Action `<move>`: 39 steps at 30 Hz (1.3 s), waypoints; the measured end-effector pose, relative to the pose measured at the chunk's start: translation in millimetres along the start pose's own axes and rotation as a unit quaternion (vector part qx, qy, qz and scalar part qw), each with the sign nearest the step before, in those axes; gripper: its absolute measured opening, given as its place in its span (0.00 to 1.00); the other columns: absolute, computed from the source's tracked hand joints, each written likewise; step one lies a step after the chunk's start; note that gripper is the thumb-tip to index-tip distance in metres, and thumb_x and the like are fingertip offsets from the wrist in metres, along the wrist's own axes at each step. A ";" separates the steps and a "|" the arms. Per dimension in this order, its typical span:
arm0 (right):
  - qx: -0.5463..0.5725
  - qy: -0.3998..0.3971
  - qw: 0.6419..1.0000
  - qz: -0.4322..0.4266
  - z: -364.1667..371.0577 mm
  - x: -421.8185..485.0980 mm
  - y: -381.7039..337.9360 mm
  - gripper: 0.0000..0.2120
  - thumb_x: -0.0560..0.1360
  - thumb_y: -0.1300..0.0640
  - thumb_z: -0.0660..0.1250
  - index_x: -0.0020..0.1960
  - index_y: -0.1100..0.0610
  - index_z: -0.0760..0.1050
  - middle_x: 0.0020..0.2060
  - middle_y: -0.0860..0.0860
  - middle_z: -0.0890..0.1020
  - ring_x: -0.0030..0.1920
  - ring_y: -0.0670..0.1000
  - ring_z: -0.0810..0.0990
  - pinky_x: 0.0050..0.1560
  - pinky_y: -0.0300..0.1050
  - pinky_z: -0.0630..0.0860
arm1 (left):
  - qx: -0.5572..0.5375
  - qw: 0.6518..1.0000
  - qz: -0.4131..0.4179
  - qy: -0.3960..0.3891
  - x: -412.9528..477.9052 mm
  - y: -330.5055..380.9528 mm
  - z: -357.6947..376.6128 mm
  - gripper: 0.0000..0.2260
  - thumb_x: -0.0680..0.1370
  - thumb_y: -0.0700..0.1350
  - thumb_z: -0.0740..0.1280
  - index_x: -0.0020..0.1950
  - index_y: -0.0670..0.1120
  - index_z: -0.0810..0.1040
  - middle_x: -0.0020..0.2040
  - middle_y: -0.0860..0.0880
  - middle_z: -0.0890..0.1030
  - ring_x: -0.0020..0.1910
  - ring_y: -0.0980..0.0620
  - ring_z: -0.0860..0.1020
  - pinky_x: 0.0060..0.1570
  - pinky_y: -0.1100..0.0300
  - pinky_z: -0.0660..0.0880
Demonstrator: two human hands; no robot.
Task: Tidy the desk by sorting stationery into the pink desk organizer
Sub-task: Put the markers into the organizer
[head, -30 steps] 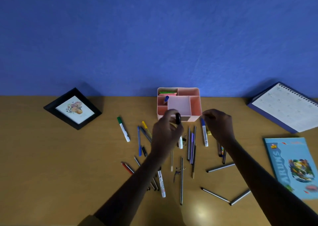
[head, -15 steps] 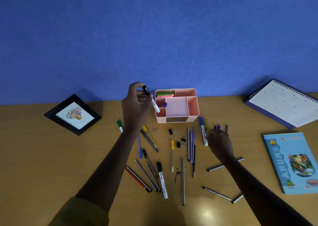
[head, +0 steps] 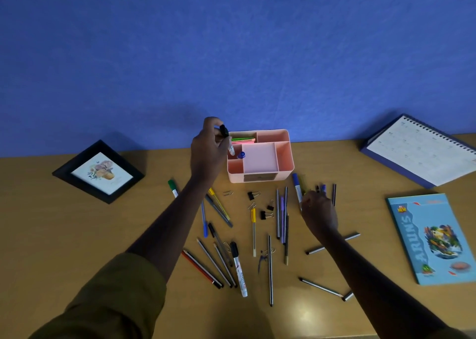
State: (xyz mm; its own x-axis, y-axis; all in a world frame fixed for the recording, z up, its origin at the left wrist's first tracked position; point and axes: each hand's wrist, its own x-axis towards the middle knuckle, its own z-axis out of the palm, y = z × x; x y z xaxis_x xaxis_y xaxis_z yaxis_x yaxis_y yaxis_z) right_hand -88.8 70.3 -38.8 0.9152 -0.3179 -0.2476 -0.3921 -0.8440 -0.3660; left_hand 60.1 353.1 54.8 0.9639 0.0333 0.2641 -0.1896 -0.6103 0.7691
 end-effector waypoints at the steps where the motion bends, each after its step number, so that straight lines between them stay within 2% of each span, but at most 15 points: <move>1: -0.004 0.000 1.000 0.002 0.6 0.6 -0.3 0.13 0.87 0.55 0.61 0.54 0.60 0.81 0.41 0.53 0.84 0.38 0.50 0.84 0.39 0.53 0.86 | 0.008 1.000 -0.003 -0.008 -0.1 -2.6 2.1 0.16 0.82 0.43 0.75 0.67 0.43 0.75 0.58 0.47 0.87 0.56 0.50 0.87 0.40 0.69 0.80; 5: -0.010 0.010 1.000 0.019 2.8 4.3 -2.7 0.10 0.87 0.55 0.63 0.56 0.58 0.81 0.43 0.52 0.85 0.40 0.49 0.84 0.38 0.51 0.86 | 0.050 0.998 -0.012 -0.028 -2.2 -12.4 9.8 0.16 0.82 0.43 0.74 0.67 0.44 0.74 0.58 0.45 0.87 0.55 0.48 0.87 0.42 0.54 0.86; 8: -0.018 0.023 0.999 0.014 1.5 13.2 -7.5 0.09 0.86 0.55 0.64 0.56 0.58 0.81 0.43 0.52 0.84 0.39 0.49 0.84 0.35 0.45 0.83 | 0.076 0.996 -0.014 -0.037 -3.8 -17.0 13.5 0.18 0.81 0.45 0.76 0.67 0.45 0.74 0.58 0.46 0.87 0.54 0.47 0.87 0.44 0.50 0.86; 11: -0.030 0.031 0.999 0.014 -2.2 25.8 -14.0 0.09 0.86 0.55 0.65 0.56 0.59 0.81 0.41 0.51 0.81 0.37 0.49 0.82 0.30 0.39 0.74 | 0.090 0.995 -0.012 -0.049 -5.0 -21.3 17.8 0.18 0.81 0.47 0.76 0.67 0.46 0.74 0.58 0.46 0.88 0.53 0.48 0.87 0.42 0.53 0.86; 13: -0.027 0.029 0.999 0.018 -4.2 33.9 -18.6 0.08 0.85 0.56 0.66 0.58 0.60 0.79 0.43 0.53 0.82 0.38 0.50 0.82 0.32 0.42 0.78 | 0.098 0.993 -0.007 -0.057 -6.1 -23.8 20.5 0.19 0.81 0.48 0.76 0.68 0.46 0.74 0.59 0.47 0.87 0.54 0.48 0.87 0.41 0.56 0.85; 15: -0.014 0.025 0.999 0.029 -6.9 40.6 -23.7 0.07 0.83 0.58 0.68 0.60 0.60 0.78 0.47 0.56 0.82 0.40 0.53 0.83 0.36 0.49 0.83 | 0.110 0.992 -0.008 -0.068 -7.7 -26.1 22.2 0.20 0.81 0.49 0.76 0.68 0.46 0.74 0.61 0.47 0.87 0.55 0.48 0.87 0.42 0.55 0.86; 19: -0.017 0.018 1.000 0.006 -9.2 53.5 -30.5 0.08 0.82 0.61 0.69 0.61 0.60 0.77 0.48 0.56 0.82 0.41 0.54 0.82 0.37 0.51 0.83 | 0.128 0.988 -0.002 -0.080 -12.1 -31.0 23.5 0.20 0.80 0.48 0.77 0.68 0.47 0.74 0.61 0.47 0.87 0.54 0.48 0.87 0.41 0.53 0.85; 22: -0.012 0.008 1.000 -0.019 -9.1 61.0 -36.5 0.10 0.82 0.59 0.70 0.62 0.60 0.78 0.51 0.56 0.84 0.44 0.54 0.84 0.41 0.54 0.86 | 0.137 0.988 0.007 -0.076 -16.1 -32.2 23.8 0.20 0.80 0.48 0.77 0.69 0.47 0.76 0.60 0.48 0.87 0.55 0.48 0.87 0.42 0.57 0.83; 28: -0.021 0.000 0.999 -0.029 -3.0 66.4 -41.3 0.08 0.85 0.55 0.66 0.55 0.59 0.80 0.46 0.54 0.85 0.41 0.53 0.84 0.42 0.53 0.86 | 0.131 0.988 0.001 -0.084 -22.1 -34.6 23.6 0.17 0.81 0.50 0.75 0.68 0.46 0.79 0.62 0.50 0.87 0.58 0.50 0.86 0.48 0.54 0.85; 34: -0.014 0.007 1.000 -0.014 0.2 64.2 -46.8 0.08 0.85 0.56 0.65 0.53 0.58 0.80 0.43 0.53 0.86 0.40 0.54 0.85 0.42 0.54 0.86 | 0.118 0.989 -0.001 -0.089 -27.6 -33.7 21.0 0.18 0.82 0.49 0.74 0.70 0.48 0.79 0.63 0.50 0.86 0.60 0.51 0.85 0.46 0.60 0.82; 39: -0.021 0.021 1.000 0.000 -3.1 62.1 -50.9 0.08 0.85 0.55 0.66 0.53 0.58 0.81 0.43 0.53 0.86 0.40 0.55 0.85 0.42 0.53 0.86 | 0.072 0.993 -0.010 -0.089 -37.7 -38.6 13.0 0.20 0.81 0.47 0.75 0.72 0.46 0.79 0.62 0.49 0.87 0.60 0.52 0.85 0.50 0.52 0.86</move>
State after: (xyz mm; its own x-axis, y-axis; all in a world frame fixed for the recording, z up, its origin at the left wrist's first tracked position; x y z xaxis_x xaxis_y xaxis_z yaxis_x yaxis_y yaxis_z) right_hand -11.7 92.1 -32.7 0.9187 -0.3347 -0.2098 -0.3885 -0.8613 -0.3275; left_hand 33.5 365.1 7.6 0.9874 -0.0869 0.1325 -0.1543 -0.7187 0.6780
